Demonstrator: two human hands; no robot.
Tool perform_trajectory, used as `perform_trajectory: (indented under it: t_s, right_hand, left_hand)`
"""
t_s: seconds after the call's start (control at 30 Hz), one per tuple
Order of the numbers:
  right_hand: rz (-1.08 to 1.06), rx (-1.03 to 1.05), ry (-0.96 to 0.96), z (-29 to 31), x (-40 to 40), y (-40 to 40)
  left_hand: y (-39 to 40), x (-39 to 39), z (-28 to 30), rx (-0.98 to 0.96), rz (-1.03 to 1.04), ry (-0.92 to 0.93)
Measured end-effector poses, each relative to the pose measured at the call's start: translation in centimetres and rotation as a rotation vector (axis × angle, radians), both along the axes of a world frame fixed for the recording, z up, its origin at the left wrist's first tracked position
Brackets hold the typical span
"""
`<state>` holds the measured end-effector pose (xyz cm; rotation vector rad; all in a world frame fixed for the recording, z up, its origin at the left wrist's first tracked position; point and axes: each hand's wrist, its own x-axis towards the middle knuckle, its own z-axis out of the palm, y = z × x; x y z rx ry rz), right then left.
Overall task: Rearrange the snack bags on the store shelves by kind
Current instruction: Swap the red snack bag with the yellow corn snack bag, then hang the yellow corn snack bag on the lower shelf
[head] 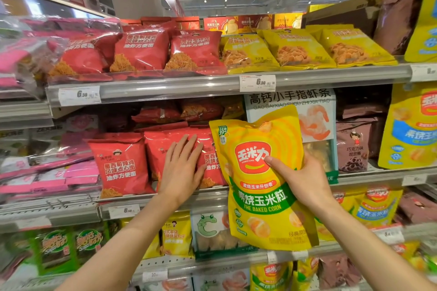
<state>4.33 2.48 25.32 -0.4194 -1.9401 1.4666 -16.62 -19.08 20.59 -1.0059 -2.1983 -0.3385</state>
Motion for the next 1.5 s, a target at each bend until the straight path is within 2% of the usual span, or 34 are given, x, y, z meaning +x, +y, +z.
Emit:
perform_trajectory:
  t_s: [0.17, 0.2, 0.27, 0.33, 0.4, 0.47, 0.77, 1.07, 1.23, 1.37, 1.5]
  right_hand:
    - [0.021, -0.065, 0.013, -0.4, 0.1, 0.5]
    - [0.031, -0.078, 0.017, -0.5, 0.1, 0.4]
    - [0.069, -0.11, 0.028, -0.5, 0.1, 0.2]
    - [0.126, -0.158, 0.039, -0.7, 0.0, -0.4]
    - [0.192, -0.209, 0.026, -1.2, -0.4, -1.5]
    - [0.253, -0.25, -0.004, -2.0, -1.1, -3.0]
    - [0.458, -0.344, -0.083, -4.2, -3.1, -10.1]
    - [0.428, -0.325, -0.174, -6.1, -1.4, -14.6]
    - [0.313, -0.374, -0.257, -10.2, 2.1, -13.5]
    - [0.168, -0.442, -0.292, -13.7, 5.2, -11.0]
    - [0.129, -0.476, -0.322, -16.0, 8.2, -6.7]
  left_hand:
    - [-1.0, 3.0, 0.8, 0.317, -0.156, -0.162]
    - [-1.1, 4.1, 1.1, 0.399, -0.162, -0.261]
    - [-1.3, 6.6, 1.9, 0.57, -0.185, -0.627]
    - [-1.6, 8.3, 1.9, 0.66, -0.27, -0.977]
    - [-2.2, 9.0, 1.2, 0.675, -0.339, -1.194]
    - [-3.0, 9.7, 0.7, 0.685, -0.372, -1.294]
    - [-9.8, 11.9, -0.7, 0.866, -0.181, -1.304]
    - [-14.4, 13.9, -4.5, 0.956, -0.192, -1.338]
    - [-12.2, 17.1, -8.5, 0.984, -0.197, -1.438]
    - [-8.2, 20.4, -11.1, 0.969, -0.204, -1.493]
    - [-3.3, 23.0, -13.5, 0.94, -0.161, -1.533]
